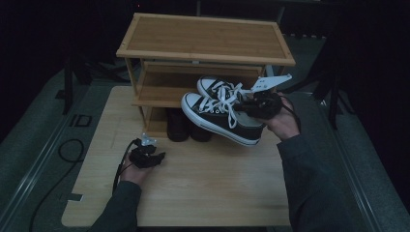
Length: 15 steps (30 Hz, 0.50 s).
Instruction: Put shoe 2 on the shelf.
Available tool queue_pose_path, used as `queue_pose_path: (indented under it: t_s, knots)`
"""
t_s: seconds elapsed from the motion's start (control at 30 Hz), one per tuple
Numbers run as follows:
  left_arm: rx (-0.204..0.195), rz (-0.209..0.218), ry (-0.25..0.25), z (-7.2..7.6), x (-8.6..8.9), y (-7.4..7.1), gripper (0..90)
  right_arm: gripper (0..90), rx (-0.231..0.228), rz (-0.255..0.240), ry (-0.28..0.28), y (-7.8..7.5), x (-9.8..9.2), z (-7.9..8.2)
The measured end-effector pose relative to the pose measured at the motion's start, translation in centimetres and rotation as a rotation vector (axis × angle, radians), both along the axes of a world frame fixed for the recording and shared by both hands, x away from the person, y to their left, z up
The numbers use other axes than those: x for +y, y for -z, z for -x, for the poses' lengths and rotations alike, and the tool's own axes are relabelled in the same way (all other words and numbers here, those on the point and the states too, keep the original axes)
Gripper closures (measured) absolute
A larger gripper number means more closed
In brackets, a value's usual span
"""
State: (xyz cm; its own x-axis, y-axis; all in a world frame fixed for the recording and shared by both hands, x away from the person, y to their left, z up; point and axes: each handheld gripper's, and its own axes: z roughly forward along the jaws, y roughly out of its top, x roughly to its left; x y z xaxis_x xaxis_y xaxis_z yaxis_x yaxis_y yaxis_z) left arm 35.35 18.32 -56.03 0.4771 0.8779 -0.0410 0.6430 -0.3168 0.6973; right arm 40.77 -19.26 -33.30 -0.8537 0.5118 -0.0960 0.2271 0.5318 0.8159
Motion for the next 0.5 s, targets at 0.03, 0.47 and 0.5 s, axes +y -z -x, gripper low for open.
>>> queue_pose_path:
  t_s: [0.03,0.47,0.5]
  knots:
    - [0.000,0.000,0.000,0.0,0.0,0.0,51.4,85.9,-0.001,-0.001,0.028,0.0,0.3,-0.2]
    - [-0.001,0.000,-0.002,0.0,0.0,0.0,51.4,85.8,-0.046,0.025,0.184,-0.2,2.0,-1.2]
    - [0.000,-0.001,-0.001,0.0,0.0,0.0,51.4,85.8,-0.048,0.025,0.196,-0.2,2.2,-1.2]
